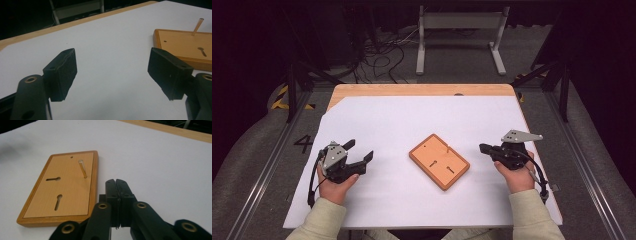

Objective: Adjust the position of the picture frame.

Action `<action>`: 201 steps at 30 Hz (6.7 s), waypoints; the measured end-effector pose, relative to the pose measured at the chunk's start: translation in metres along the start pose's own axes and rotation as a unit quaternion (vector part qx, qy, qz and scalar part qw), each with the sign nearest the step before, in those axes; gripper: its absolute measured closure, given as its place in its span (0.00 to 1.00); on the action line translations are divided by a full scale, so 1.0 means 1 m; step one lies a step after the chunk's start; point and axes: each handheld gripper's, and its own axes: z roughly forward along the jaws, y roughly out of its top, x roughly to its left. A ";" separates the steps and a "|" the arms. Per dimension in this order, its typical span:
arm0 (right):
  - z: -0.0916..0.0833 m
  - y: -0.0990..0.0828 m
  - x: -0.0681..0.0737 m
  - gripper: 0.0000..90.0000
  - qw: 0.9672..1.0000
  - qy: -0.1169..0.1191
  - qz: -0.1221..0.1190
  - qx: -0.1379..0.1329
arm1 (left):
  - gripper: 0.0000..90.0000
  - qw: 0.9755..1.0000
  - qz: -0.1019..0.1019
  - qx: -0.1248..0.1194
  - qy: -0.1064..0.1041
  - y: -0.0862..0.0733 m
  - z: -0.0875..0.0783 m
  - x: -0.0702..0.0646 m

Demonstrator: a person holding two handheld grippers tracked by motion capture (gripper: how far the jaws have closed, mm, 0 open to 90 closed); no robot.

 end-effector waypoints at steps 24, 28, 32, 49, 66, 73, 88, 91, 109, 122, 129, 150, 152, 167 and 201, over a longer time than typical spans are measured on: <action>0.048 -0.009 0.012 0.99 0.991 0.006 -0.019 0.131 | 0.26 1.000 0.000 0.010 -0.015 -0.001 0.002 0.000; 0.054 -0.011 0.013 1.00 0.989 0.014 -0.023 0.147 | 0.26 1.000 -0.002 0.010 -0.015 -0.002 0.002 0.000; 0.056 -0.012 0.014 1.00 0.987 0.019 -0.025 0.156 | 0.26 1.000 -0.003 0.010 -0.015 -0.002 0.002 0.000; 0.071 -0.005 0.059 1.00 0.972 0.112 -0.074 0.191 | 0.26 1.000 -0.002 0.013 -0.016 -0.002 0.004 0.000; 0.099 0.006 0.106 1.00 0.958 0.155 -0.123 0.209 | 0.26 1.000 -0.008 0.015 -0.009 -0.004 -0.001 0.002; 0.078 0.040 0.097 1.00 0.965 0.153 -0.130 0.166 | 0.25 1.000 -0.007 0.021 0.001 -0.009 -0.010 0.004; 0.115 0.116 0.099 1.00 0.965 0.147 -0.158 0.149 | 0.25 0.999 -0.025 0.024 0.036 -0.026 -0.044 0.011; 0.128 0.126 0.098 1.00 0.965 0.142 -0.161 0.152 | 0.25 0.999 -0.025 0.025 0.037 -0.027 -0.046 0.011; 0.224 0.142 0.120 1.00 0.950 0.123 -0.188 0.217 | 0.25 0.999 -0.032 0.032 0.030 -0.030 -0.042 0.015; 0.269 0.129 0.132 1.00 0.930 0.091 -0.223 0.278 | 0.25 0.999 -0.033 0.032 0.024 -0.031 -0.041 0.015; 0.265 0.128 0.127 1.00 0.922 0.072 -0.241 0.295 | 0.25 0.999 -0.034 0.033 0.022 -0.031 -0.041 0.015; 0.163 0.081 0.075 1.00 0.935 0.076 -0.198 0.284 | 0.62 0.994 -0.007 0.053 -0.100 -0.020 -0.032 -0.008; 0.147 0.078 0.071 1.00 0.948 0.074 -0.185 0.250 | 0.72 0.990 0.003 0.055 -0.127 -0.016 -0.030 -0.015; 0.045 0.039 0.049 1.00 0.988 0.070 -0.113 0.083 | 1.00 0.964 0.043 0.080 -0.249 0.005 -0.013 -0.060; 0.017 0.015 0.029 1.00 0.993 0.060 -0.053 0.086 | 1.00 0.865 0.153 0.251 -0.408 0.002 0.040 -0.138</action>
